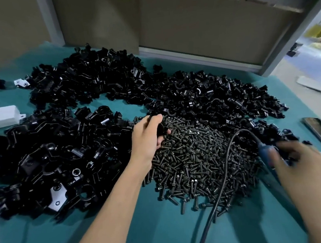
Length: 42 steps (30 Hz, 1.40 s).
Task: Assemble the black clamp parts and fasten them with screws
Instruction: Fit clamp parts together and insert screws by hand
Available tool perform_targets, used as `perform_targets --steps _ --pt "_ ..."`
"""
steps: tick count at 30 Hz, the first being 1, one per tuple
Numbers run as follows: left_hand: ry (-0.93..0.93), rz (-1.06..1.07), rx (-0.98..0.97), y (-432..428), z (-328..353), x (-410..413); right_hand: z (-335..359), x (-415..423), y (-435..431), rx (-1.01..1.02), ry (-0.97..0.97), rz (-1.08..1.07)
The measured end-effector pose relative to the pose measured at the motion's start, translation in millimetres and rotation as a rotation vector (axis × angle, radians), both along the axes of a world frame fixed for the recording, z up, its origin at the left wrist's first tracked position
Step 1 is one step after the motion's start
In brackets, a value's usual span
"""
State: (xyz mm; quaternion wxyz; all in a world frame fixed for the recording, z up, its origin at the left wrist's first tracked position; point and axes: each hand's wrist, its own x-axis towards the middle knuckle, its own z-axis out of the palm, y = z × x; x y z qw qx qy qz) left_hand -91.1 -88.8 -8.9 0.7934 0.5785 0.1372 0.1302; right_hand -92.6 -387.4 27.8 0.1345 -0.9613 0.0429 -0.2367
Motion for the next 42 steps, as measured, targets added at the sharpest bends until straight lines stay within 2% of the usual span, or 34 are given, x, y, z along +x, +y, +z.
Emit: perform_targets --steps 1,2,4,5,7,9,12,16,19,22,27,30,34,38,42 --pt "0.003 0.007 0.037 -0.2 -0.6 -0.1 9.0 0.3 23.3 0.090 -0.083 0.132" --pt "0.003 0.012 0.076 -0.4 -1.0 -0.1 16.2 2.7 49.7 0.200 -0.083 0.296" --pt "-0.017 0.015 0.154 -1.4 -0.7 -1.4 18.2 10.5 100.0 0.378 0.117 0.598" --pt "-0.033 0.016 0.191 -2.2 0.2 -2.4 15.2 15.0 122.4 0.398 0.230 0.699" --pt "-0.063 0.009 0.266 -1.9 1.3 -3.1 2.3 22.6 153.8 0.390 0.281 0.806" --pt "-0.075 0.006 0.320 0.2 0.6 -2.8 -8.8 27.7 166.9 0.475 0.199 0.846" --pt "-0.077 -0.011 0.383 2.8 0.7 -1.1 -16.8 33.3 162.7 0.561 0.105 0.864" --pt "-0.083 -0.061 0.460 1.4 0.8 -0.4 -16.7 30.3 155.5 0.570 0.124 0.837" --pt "-0.069 -0.034 0.441 3.1 -1.1 0.4 -6.0 23.0 151.1 0.586 0.061 0.837" --pt "-0.050 0.044 0.264 4.5 -1.9 0.4 11.1 14.7 126.0 0.624 0.024 0.760" --pt "-0.052 0.166 -0.085 13.8 -0.9 2.7 0.2 -23.1 40.9 0.443 0.124 0.399" --pt "-0.054 0.180 -0.212 14.7 2.6 3.8 -18.2 -48.1 11.7 0.378 0.153 0.252" --pt "-0.062 0.191 -0.284 13.9 4.9 2.5 -28.5 -61.8 12.3 0.173 0.070 0.277" --pt "-0.070 0.187 -0.301 13.6 6.9 0.1 -17.3 -49.8 44.4 0.216 -0.002 0.388" --pt "-0.077 0.176 -0.292 13.8 8.8 -0.8 -3.5 -25.7 86.5 0.211 0.090 0.588"
